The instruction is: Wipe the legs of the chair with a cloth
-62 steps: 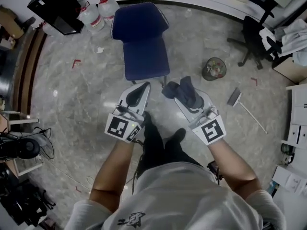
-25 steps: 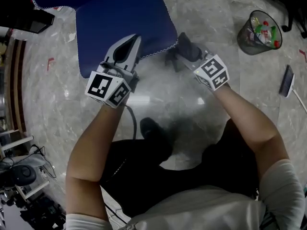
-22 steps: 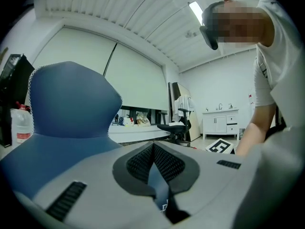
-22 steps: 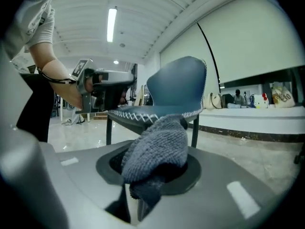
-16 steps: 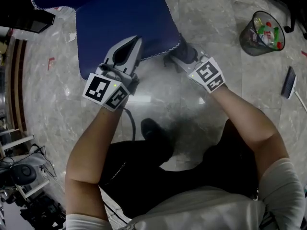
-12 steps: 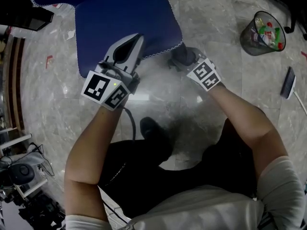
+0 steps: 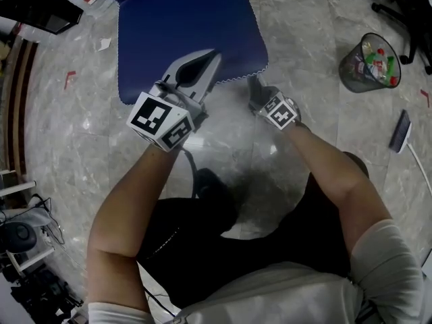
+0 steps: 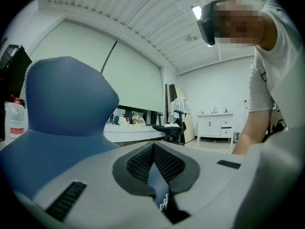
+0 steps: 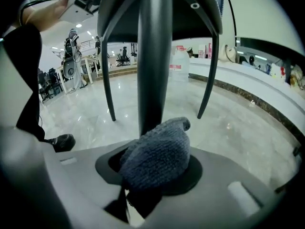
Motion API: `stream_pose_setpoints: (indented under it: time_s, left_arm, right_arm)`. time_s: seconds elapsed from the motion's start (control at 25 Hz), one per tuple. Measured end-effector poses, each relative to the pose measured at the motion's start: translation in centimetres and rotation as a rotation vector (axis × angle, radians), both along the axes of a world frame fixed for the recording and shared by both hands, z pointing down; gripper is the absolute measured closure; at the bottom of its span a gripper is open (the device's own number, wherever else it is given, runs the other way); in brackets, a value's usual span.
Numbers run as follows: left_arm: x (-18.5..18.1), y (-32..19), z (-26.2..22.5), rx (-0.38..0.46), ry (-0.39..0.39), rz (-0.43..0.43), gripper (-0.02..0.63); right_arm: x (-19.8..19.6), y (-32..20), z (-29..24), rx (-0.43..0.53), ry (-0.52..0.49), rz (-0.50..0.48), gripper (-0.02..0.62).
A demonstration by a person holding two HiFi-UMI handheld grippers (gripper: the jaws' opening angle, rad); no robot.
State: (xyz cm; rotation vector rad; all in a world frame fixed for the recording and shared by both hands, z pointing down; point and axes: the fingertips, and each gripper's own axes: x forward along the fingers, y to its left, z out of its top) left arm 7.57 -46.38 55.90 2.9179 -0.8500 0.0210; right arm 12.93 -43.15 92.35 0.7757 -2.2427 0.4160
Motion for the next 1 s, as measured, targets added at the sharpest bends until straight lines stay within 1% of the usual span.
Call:
stream_pose_setpoints:
  time_s: [0.12,0.24,0.4,0.44,0.52,0.6,0.76,0.84,1.0]
  left_arm:
    - [0.1,0.0,-0.2,-0.001,0.008,0.011,0.601]
    - [0.1,0.0,-0.2,-0.007,0.009,0.011,0.601]
    - [-0.1,-0.1,-0.3,0.003,0.003,0.015,0.6]
    - [-0.1,-0.1,-0.2,0.002,-0.002,0.013,0.601]
    - [0.0,0.0,-0.2,0.0,-0.013,0.01,0.601]
    - [0.0,0.0,-0.3,-0.005,-0.013,0.01,0.601]
    - [0.2,0.1,-0.3,-0.018,-0.001,0.016,0.601]
    - [0.3,0.1,-0.3,-0.02,0.003,0.025,0.601]
    - [0.3,-0.1,-0.2,-0.028,0.008,0.039,0.601]
  right_arm:
    - [0.0,-0.8,-4.7,0.1,-0.063,0.019,0.456]
    - [0.0,-1.7,-11.7,0.25,-0.139,0.025,0.456]
    - [0.2,-2.7,-20.9,0.439,-0.273,0.05,0.459]
    - [0.1,-2.8,-22.4,0.477,-0.299,0.048,0.459]
    - [0.0,-2.9,-23.3,0.518,-0.339,0.045,0.459]
    - [-0.1,-2.9,-22.2,0.52,-0.356,0.047,0.457]
    - [-0.4,-2.8,-17.7,0.474,-0.307,0.026,0.439]
    - [-0.5,-2.7,-14.7,0.428,-0.274,0.012,0.428]
    - [-1.0,-2.6,-8.1,0.299,-0.209,0.002,0.419]
